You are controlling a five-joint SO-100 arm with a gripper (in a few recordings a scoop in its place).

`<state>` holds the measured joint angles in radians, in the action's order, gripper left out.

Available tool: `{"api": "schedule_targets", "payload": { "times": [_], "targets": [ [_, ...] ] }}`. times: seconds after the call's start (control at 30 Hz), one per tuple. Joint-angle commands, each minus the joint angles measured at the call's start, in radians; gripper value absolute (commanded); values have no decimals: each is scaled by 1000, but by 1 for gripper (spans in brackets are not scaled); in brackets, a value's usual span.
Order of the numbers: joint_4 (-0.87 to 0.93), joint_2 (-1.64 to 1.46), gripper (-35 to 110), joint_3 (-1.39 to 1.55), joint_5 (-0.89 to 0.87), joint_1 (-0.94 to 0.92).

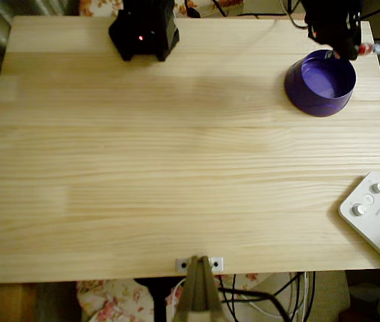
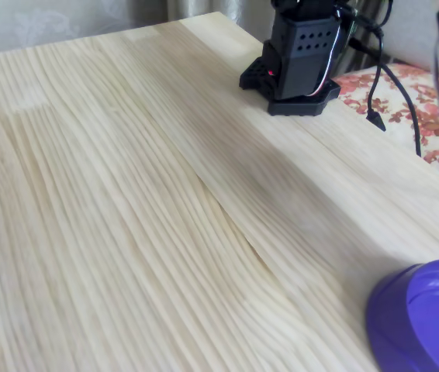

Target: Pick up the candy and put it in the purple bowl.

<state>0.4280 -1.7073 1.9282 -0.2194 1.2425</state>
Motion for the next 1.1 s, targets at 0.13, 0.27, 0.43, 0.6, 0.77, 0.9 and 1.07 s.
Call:
{"api": "schedule_targets", "payload": {
  "times": [0.13,0.27,0.43,0.6,0.77,0.9,1.07],
  "targets": [
    [18,-35,15,-63,12,-18],
    [35,-66,15,-35,18,-26],
    [69,-94,6,-29,-2,-41],
    [115,-138,-1,-18,-3,-77],
    [114,-233,-1,91,153,-147],
    [91,-354,-1,222,215,-233],
    [212,-495,-1,302,167,-337]
  ]
}}
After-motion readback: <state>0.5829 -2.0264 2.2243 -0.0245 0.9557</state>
